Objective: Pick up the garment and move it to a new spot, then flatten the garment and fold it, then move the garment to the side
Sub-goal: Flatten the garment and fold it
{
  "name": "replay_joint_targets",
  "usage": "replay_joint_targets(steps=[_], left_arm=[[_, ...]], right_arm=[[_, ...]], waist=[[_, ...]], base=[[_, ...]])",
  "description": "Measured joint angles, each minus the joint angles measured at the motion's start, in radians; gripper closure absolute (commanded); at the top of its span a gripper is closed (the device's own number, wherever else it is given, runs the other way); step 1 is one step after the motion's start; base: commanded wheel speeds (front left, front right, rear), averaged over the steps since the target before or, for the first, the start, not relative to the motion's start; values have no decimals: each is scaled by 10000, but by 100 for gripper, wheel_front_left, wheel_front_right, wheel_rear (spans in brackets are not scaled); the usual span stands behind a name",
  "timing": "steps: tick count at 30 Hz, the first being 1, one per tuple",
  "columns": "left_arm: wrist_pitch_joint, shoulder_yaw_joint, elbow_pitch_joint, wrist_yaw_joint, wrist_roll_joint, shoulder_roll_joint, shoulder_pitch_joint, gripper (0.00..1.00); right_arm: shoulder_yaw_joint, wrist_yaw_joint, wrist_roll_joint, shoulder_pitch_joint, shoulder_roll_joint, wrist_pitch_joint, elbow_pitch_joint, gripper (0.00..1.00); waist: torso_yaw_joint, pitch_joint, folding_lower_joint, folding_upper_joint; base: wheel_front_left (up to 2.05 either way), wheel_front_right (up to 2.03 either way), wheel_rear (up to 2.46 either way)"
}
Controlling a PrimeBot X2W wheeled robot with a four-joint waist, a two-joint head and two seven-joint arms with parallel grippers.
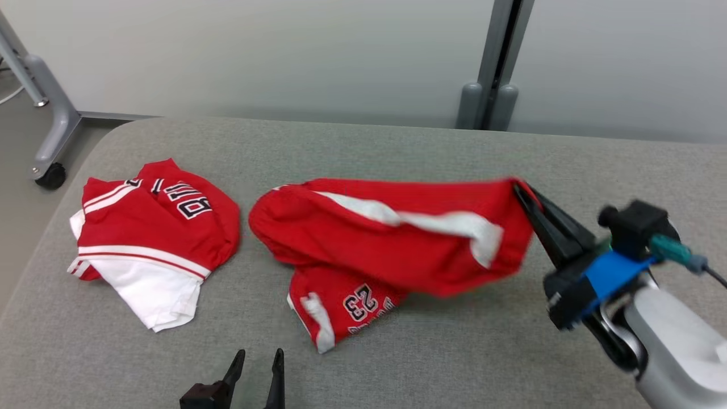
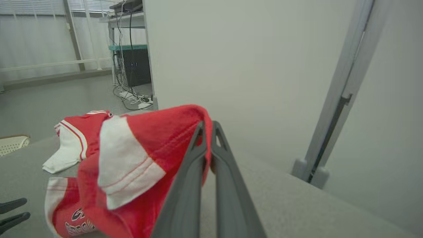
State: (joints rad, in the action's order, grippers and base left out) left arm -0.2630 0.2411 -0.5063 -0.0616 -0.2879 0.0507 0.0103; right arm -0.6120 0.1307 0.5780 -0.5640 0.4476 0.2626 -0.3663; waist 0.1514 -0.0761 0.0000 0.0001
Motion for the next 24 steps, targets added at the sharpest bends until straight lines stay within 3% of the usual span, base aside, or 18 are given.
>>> replay_joint_targets(steps=[6,7,8,9,13,18,24], left_arm=[[0,-142,46,8,79,0,-34,0],[0,-186,35,2,82,-2,-35,0],[2,-228,29,-4,125,4,-35,0],[2,-268,17,-4,153,0,-35,0],[0,-322,15,-17,236,0,-36,0],[0,-353,-33,-21,272,0,-61,0],[0,-347,-54,-21,253,-2,50,0]], right_arm=[[1386,2,316,2484,280,-2,-1306,100],[1626,0,261,2691,255,-4,-1482,94],[1958,2,157,2833,190,-2,-1638,56],[2278,0,19,2905,79,-2,-1778,0],[3325,0,-828,3011,-408,-2,-2084,0],[4778,0,-2196,3111,-1258,2,-1083,0],[4750,2,-3287,4313,-2042,13,-293,0]], waist=[[-512,-12,0,0],[-583,-1,0,0],[-652,7,-1,0],[-715,17,0,0],[-872,82,0,0],[-943,257,0,0],[-987,494,0,0]], base=[[0,0,0],[0,0,0],[0,0,0],[0,0,0],[0,0,0],[0,0,0],[0,0,0]])
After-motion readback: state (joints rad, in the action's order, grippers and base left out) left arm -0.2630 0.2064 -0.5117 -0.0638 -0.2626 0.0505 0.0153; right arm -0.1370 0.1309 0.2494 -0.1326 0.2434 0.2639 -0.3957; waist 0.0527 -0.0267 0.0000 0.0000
